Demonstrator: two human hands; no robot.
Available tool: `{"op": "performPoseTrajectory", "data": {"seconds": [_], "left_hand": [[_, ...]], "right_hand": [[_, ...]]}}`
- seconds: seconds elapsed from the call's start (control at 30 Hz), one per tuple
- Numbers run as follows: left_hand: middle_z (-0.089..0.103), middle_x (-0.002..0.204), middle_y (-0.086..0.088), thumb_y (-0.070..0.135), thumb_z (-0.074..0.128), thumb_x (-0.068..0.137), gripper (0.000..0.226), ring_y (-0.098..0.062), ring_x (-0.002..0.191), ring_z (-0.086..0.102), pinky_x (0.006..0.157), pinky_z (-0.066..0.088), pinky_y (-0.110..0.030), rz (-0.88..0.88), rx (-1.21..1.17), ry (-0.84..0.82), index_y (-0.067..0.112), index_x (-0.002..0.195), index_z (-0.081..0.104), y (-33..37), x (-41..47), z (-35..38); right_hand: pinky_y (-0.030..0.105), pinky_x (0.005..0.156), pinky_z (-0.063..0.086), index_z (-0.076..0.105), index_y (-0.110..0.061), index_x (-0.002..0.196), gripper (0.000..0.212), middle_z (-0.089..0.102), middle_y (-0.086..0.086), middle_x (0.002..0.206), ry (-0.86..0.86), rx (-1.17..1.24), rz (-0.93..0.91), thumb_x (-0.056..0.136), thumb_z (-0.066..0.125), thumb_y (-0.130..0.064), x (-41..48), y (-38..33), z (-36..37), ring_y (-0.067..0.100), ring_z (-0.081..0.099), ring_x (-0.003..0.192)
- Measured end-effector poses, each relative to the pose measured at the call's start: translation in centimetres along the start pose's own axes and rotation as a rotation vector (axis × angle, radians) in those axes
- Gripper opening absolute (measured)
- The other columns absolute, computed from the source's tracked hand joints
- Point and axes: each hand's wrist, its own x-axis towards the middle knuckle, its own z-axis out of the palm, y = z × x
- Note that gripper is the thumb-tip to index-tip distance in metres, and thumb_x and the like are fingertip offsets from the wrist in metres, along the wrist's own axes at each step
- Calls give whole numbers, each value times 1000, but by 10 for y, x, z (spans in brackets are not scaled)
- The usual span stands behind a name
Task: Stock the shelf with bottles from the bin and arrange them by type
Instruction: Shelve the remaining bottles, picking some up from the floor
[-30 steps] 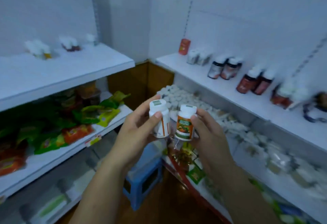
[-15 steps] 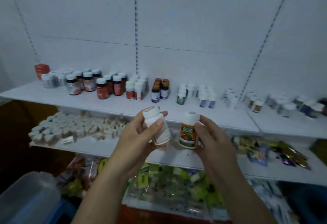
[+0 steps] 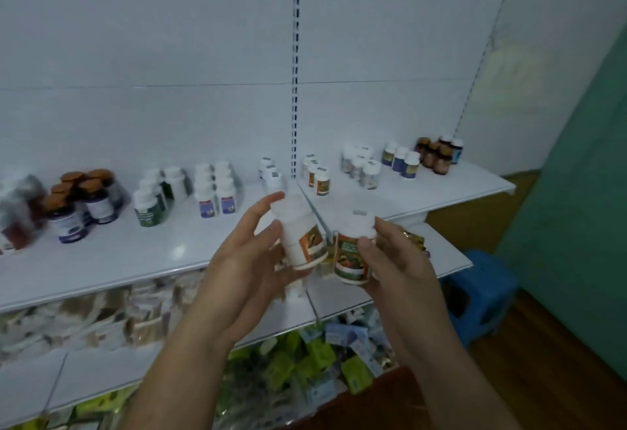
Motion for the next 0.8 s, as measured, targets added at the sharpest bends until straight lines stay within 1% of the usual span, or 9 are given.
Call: {"op": "performPoseTrajectory", "data": {"seconds": [0.07,0.13,0.2,0.3,0.37,0.47,0.53,0.67,0.8], "left_hand": [[71,131,-17,17,50,104,40,-35,104,73,72,62,-44,-47,-47,-63,21,143,56,-10,30,5],[69,135,-19,17,47,105,40,-38,112,71,78,62,-51,-85,-74,-123,19,144,56,-18,60,7],[67,138,-20,19,47,106,42,-40,118,69,86,60,-55,-103,-83,-169,17,147,55,-24,90,10],[70,135,-15,19,57,99,43,-40,118,70,92,58,-63,-68,8,-196,18,142,58,-30,122,16],[72,133,-6,16,63,93,49,-36,118,71,95,56,-67,-34,109,-220,22,141,60,-32,138,17],[72,134,1,13,62,97,48,-29,118,72,96,58,-62,-12,198,-233,27,143,60,-38,159,12],[71,134,5,10,58,103,46,-25,119,72,96,60,-56,2,242,-230,31,144,60,-44,173,5],[72,132,11,8,56,105,46,-15,115,73,87,64,-42,4,291,-172,35,142,61,-53,193,-7],[71,134,6,13,60,104,45,-21,118,72,90,63,-48,11,342,-128,33,144,59,-65,212,-18]], "right_hand": [[56,101,55,70,-43,120,48,75,-8,118,18,-26,-26,73,76,-51,21,2,-8,20,71,115],[50,99,57,72,-45,115,40,76,-9,118,49,-58,-52,76,75,-49,42,0,-11,17,72,113],[38,89,60,71,-45,107,22,78,-14,107,87,-90,-74,87,72,-35,65,-1,-16,12,74,105],[22,70,57,66,-39,104,27,78,-17,90,128,-120,-91,98,63,-13,90,-3,-22,5,75,87],[19,68,56,65,-37,109,27,77,-19,89,165,-136,-93,99,63,-12,104,-2,-24,3,75,86],[37,90,61,65,-31,133,41,76,-9,117,206,-151,-77,92,69,-33,119,4,-24,13,73,108],[50,101,56,63,-33,138,50,71,-3,131,222,-174,-60,90,70,-42,130,11,-25,18,70,117],[52,104,54,66,-35,132,34,74,-8,125,224,-209,-47,99,66,-26,161,30,-35,16,70,116],[52,104,55,65,-35,131,34,73,-13,126,166,-210,3,99,66,-23,199,51,-40,16,70,116]]}}
